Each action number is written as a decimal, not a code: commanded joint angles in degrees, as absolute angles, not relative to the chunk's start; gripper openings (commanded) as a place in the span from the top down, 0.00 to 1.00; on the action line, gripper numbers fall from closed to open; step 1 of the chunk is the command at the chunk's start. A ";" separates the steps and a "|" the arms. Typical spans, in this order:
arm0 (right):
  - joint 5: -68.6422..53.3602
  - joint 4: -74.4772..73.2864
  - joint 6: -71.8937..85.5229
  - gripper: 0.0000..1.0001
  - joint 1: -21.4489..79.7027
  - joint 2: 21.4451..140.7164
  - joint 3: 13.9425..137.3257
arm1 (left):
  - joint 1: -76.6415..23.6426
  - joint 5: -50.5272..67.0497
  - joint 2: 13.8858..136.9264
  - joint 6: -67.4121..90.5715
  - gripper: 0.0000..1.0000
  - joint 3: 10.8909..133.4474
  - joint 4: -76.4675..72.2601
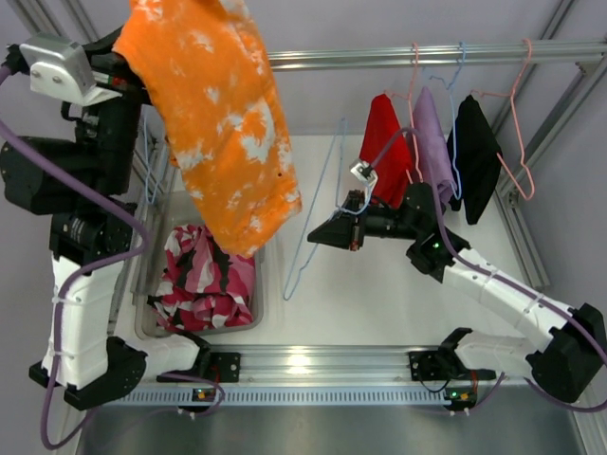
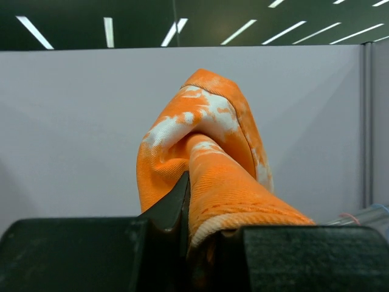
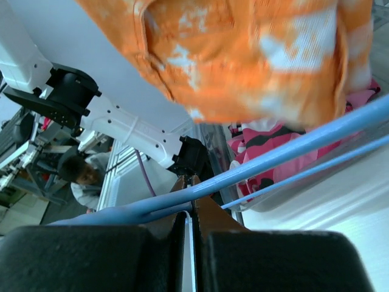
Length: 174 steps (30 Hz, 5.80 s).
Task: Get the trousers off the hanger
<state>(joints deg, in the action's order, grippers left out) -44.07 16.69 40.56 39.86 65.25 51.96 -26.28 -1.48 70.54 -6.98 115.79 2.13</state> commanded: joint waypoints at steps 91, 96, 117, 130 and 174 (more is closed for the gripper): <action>-43.51 5.89 29.18 1.00 40.61 60.56 59.50 | -11.79 -12.49 54.04 -22.50 1.00 51.59 61.88; -43.33 5.36 28.57 1.00 40.52 60.03 59.68 | -3.26 -9.84 62.92 -21.97 1.00 52.47 58.11; -43.77 5.27 28.74 1.00 40.52 57.75 60.47 | 1.84 17.72 48.79 -28.04 0.01 67.48 63.97; -43.07 8.96 30.93 1.00 40.52 58.27 61.61 | 1.76 72.22 52.27 -21.12 0.05 88.25 69.79; -40.52 11.87 35.16 0.51 43.86 63.38 67.59 | -31.57 50.01 60.12 22.54 1.00 70.59 13.64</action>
<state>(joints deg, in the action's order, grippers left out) -39.00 8.91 36.51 43.03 65.63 65.39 -34.15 51.00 60.71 12.34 70.28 22.22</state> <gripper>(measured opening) 0.392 0.076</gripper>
